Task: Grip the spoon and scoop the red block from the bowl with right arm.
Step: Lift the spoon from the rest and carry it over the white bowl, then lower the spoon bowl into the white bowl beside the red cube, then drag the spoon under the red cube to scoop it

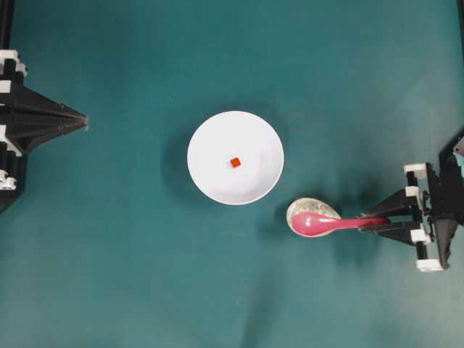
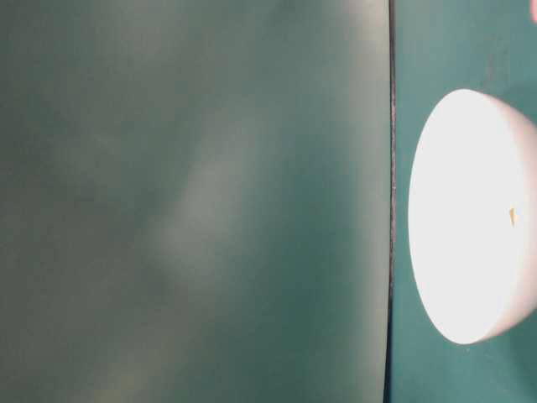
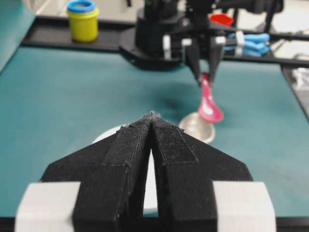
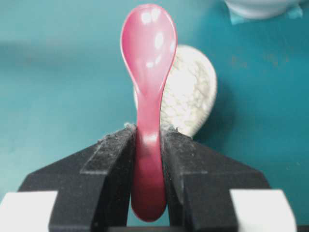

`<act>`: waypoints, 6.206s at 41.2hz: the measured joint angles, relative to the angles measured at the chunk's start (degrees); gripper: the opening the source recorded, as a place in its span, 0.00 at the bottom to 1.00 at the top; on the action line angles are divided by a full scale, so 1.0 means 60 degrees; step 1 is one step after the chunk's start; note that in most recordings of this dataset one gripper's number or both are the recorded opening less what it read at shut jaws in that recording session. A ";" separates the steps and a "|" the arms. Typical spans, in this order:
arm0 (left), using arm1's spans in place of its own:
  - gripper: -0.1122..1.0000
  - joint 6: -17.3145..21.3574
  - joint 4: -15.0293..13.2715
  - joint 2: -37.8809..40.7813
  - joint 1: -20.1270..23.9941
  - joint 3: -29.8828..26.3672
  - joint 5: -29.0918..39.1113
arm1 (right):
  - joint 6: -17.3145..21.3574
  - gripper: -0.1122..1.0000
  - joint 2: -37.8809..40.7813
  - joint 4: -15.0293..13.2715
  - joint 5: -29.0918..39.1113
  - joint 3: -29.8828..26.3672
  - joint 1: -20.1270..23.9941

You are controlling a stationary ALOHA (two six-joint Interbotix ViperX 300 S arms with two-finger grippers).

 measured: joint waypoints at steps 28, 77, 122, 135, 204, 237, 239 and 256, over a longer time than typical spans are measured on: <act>0.10 0.0000 0.0000 0.0000 0.0000 0.0000 0.0205 | -0.2827 0.32 -0.4307 -0.0044 0.4937 -0.0996 -0.4058; 0.10 0.0015 0.0000 -0.0337 0.0000 -0.0396 0.2051 | -0.4131 0.32 -0.0059 -0.2095 1.3872 -0.6943 -0.8833; 0.10 0.0029 0.0000 -0.0337 0.0000 -0.0410 0.2139 | 0.0527 0.32 0.2388 -0.5977 1.6831 -0.9243 -0.8687; 0.10 0.0059 0.0000 -0.0337 0.0000 -0.0410 0.2153 | 0.0352 0.32 0.2988 -0.6006 1.6816 -0.9800 -0.8628; 0.10 0.0103 0.0000 -0.0352 0.0000 -0.0410 0.2344 | 0.0308 0.32 0.3193 -0.5859 1.4897 -0.9668 -0.8335; 0.10 0.0088 0.0000 -0.0352 0.0000 -0.0410 0.2432 | 0.0337 0.32 0.1274 -0.5376 1.1528 -0.6855 -0.7896; 0.10 0.0088 0.0000 -0.0352 0.0000 -0.0410 0.2446 | 0.0337 0.32 0.1143 -0.5376 1.1235 -0.6680 -0.7881; 0.10 0.0059 0.0000 -0.0352 0.0000 -0.0410 0.2446 | 0.0322 0.32 0.0762 -0.5376 0.9023 -0.5435 -0.7441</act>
